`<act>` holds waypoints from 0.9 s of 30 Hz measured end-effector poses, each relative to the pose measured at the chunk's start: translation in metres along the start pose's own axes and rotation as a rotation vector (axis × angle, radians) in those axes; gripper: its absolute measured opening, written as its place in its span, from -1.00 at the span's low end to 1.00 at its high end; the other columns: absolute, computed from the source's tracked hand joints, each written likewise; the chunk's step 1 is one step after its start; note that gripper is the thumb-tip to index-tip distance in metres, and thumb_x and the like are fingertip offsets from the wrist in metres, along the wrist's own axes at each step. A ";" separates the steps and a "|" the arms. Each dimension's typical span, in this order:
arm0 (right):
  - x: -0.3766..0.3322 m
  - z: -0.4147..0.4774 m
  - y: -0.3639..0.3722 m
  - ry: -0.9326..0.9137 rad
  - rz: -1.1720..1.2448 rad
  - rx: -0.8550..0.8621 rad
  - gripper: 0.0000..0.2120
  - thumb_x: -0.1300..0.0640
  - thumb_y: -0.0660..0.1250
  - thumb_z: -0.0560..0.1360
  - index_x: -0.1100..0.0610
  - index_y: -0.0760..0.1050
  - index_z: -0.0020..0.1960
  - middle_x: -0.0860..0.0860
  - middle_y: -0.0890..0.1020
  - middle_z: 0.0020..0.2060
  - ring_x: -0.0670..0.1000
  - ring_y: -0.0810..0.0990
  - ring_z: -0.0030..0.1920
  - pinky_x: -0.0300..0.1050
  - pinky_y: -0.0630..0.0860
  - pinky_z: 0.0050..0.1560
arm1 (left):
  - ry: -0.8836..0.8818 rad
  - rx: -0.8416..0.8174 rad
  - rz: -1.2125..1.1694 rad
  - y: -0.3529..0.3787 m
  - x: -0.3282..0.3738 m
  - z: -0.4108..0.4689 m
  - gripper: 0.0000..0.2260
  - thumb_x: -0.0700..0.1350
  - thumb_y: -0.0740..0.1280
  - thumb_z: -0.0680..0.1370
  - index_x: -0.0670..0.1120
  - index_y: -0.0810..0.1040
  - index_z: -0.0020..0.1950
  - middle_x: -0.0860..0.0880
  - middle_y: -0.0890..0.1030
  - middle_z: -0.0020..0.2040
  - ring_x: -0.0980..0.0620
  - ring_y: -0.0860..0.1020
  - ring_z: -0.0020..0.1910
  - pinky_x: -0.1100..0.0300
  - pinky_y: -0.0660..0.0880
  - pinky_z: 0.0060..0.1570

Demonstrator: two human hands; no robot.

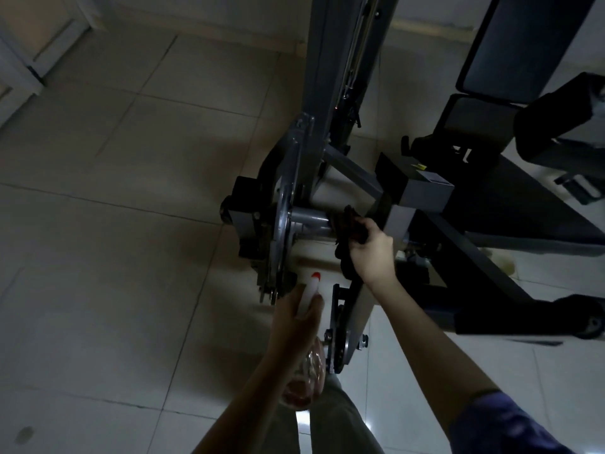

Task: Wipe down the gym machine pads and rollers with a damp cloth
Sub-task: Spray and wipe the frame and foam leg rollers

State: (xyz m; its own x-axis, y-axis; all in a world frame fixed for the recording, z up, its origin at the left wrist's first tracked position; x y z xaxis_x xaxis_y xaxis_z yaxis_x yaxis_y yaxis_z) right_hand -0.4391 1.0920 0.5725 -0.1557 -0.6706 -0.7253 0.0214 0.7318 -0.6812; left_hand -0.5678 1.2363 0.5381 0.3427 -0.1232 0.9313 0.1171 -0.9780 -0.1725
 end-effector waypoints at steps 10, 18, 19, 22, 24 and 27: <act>0.090 -0.056 0.023 0.294 -0.059 -0.226 -0.68 0.09 0.27 0.56 0.25 0.48 0.24 0.16 0.60 0.09 0.15 0.59 0.03 -0.18 0.42 -0.09 | 0.021 -0.078 0.115 0.026 -0.042 -0.004 -0.84 -0.08 0.19 0.53 -0.05 0.44 -0.24 0.06 0.40 -0.48 0.11 0.35 -0.54 0.12 0.42 -0.46; 0.204 -0.095 0.072 0.520 0.001 -0.395 -0.70 0.03 0.35 0.49 0.14 0.51 0.16 0.04 0.64 -0.04 0.06 0.60 -0.02 -0.07 0.51 0.05 | -0.076 -0.106 0.192 0.049 -0.111 -0.021 -0.90 -0.19 0.20 0.63 -0.07 0.50 0.00 0.06 0.42 -0.44 0.18 0.37 -0.54 0.23 0.39 -0.42; 0.213 -0.099 0.078 0.519 0.019 -0.405 -0.68 0.04 0.36 0.48 0.13 0.50 0.19 0.04 0.64 -0.02 0.06 0.60 0.00 -0.03 0.51 0.10 | -0.092 -0.095 0.193 0.050 -0.118 -0.024 -0.89 -0.21 0.20 0.63 -0.06 0.50 0.06 0.06 0.44 -0.43 0.19 0.39 -0.54 0.30 0.38 -0.44; 0.232 -0.111 0.090 0.486 0.047 -0.411 -0.62 0.00 0.37 0.47 0.12 0.47 0.24 0.07 0.64 0.01 0.09 0.60 0.03 0.06 0.52 0.14 | -0.122 -0.075 0.195 0.057 -0.140 -0.037 -0.87 -0.22 0.19 0.63 -0.04 0.47 0.12 0.07 0.45 -0.40 0.23 0.41 -0.53 0.40 0.32 -0.49; 0.240 -0.119 0.094 0.469 0.072 -0.398 -0.63 0.01 0.35 0.50 0.12 0.45 0.25 0.06 0.62 0.01 0.08 0.60 0.02 0.04 0.52 0.14 | -0.104 -0.064 0.226 0.064 -0.156 -0.045 -0.86 -0.20 0.20 0.64 -0.02 0.49 0.14 0.11 0.45 -0.37 0.22 0.42 -0.50 0.35 0.32 -0.45; 0.251 -0.127 0.100 0.429 0.088 -0.389 -0.65 0.02 0.31 0.53 0.13 0.44 0.27 0.04 0.60 -0.01 0.05 0.58 0.02 -0.06 0.50 0.11 | -0.077 -0.070 0.229 0.076 -0.177 -0.057 -0.82 -0.22 0.22 0.62 0.06 0.46 -0.05 0.16 0.43 -0.44 0.22 0.40 -0.53 0.31 0.32 -0.43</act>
State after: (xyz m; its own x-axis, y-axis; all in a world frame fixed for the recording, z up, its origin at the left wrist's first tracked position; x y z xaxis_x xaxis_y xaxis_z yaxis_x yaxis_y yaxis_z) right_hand -0.6012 1.0122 0.3353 -0.5574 -0.5553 -0.6172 -0.2995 0.8278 -0.4744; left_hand -0.6729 1.1745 0.3787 0.4233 -0.3323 0.8428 -0.0358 -0.9357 -0.3510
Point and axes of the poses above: each hand's wrist, its own z-axis towards the middle knuckle, its own y-axis out of the palm, x = y × z, the point moved 7 cm from there along z, towards the middle knuckle
